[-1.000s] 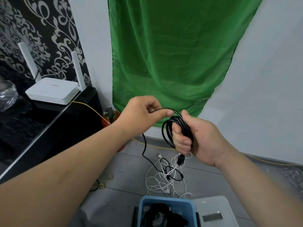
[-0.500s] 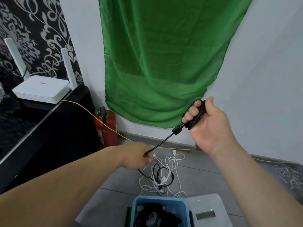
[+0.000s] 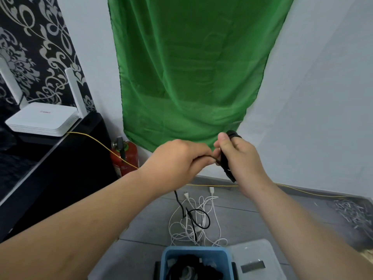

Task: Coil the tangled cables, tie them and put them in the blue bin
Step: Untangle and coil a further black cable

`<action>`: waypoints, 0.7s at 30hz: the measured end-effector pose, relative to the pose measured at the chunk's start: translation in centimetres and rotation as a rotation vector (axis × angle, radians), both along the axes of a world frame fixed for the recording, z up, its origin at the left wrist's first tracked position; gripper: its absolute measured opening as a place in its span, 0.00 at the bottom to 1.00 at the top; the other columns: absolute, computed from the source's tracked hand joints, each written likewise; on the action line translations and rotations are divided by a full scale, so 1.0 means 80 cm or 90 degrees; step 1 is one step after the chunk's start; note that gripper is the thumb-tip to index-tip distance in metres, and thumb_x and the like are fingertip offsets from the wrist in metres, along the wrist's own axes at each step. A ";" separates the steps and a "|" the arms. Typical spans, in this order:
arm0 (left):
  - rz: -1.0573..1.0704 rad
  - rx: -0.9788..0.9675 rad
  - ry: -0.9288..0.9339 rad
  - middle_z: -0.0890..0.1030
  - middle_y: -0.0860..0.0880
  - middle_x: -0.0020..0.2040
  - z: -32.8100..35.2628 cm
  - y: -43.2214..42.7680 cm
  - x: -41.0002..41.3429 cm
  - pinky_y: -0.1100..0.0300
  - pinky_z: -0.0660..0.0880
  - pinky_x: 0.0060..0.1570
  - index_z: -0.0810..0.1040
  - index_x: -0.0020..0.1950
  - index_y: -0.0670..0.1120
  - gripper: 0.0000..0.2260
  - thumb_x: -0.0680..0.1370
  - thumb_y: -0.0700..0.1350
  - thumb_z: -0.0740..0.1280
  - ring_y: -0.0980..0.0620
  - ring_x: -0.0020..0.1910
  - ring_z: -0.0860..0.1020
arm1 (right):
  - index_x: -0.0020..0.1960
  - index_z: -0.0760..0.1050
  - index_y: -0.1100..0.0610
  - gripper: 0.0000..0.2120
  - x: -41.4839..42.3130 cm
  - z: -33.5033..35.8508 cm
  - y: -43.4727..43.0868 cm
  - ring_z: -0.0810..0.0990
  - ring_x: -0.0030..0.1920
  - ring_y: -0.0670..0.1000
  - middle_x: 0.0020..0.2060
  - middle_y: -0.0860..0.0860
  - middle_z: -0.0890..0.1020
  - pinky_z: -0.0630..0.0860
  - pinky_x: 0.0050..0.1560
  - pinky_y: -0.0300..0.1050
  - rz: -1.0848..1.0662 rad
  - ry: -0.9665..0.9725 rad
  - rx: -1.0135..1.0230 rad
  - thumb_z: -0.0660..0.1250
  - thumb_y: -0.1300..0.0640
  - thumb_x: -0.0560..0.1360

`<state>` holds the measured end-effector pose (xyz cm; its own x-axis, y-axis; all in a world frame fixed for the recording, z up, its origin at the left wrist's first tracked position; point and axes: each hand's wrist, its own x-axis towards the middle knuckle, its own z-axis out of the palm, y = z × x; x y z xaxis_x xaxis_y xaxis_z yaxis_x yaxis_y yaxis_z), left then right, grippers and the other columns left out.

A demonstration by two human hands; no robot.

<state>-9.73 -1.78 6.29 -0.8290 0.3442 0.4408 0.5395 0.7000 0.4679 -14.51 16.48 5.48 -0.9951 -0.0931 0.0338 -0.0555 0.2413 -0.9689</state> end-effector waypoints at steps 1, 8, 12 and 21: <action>-0.007 0.002 -0.022 0.79 0.56 0.34 0.001 -0.004 -0.001 0.54 0.75 0.36 0.83 0.50 0.53 0.08 0.80 0.54 0.67 0.55 0.33 0.74 | 0.46 0.80 0.60 0.18 -0.001 -0.001 -0.002 0.80 0.35 0.50 0.33 0.52 0.84 0.80 0.42 0.47 -0.021 0.003 -0.017 0.63 0.47 0.84; -0.033 -0.019 -0.107 0.81 0.54 0.35 0.001 -0.015 0.003 0.59 0.75 0.37 0.85 0.49 0.52 0.05 0.80 0.50 0.70 0.57 0.34 0.76 | 0.46 0.78 0.58 0.18 -0.006 -0.007 0.012 0.81 0.35 0.53 0.31 0.52 0.80 0.75 0.40 0.44 -0.024 -0.035 0.024 0.61 0.47 0.85; 0.065 0.048 -0.009 0.80 0.54 0.33 0.005 -0.032 -0.006 0.53 0.75 0.34 0.83 0.46 0.52 0.09 0.78 0.56 0.69 0.54 0.32 0.76 | 0.44 0.77 0.61 0.19 0.010 0.010 -0.005 0.76 0.30 0.56 0.32 0.61 0.75 0.72 0.30 0.38 0.100 -0.093 -0.012 0.60 0.49 0.85; 0.208 0.178 -0.018 0.73 0.52 0.27 -0.003 -0.052 -0.010 0.58 0.69 0.29 0.75 0.35 0.49 0.23 0.69 0.68 0.73 0.55 0.27 0.69 | 0.40 0.73 0.59 0.24 0.031 0.023 -0.031 0.60 0.24 0.51 0.24 0.54 0.65 0.60 0.29 0.47 0.303 -0.280 -0.154 0.54 0.43 0.84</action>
<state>-10.50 -5.98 6.07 -0.8879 -0.0675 0.4551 0.2946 0.6764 0.6750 -11.99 14.03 7.32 -0.7734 -0.5642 -0.2890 0.3091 0.0624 -0.9490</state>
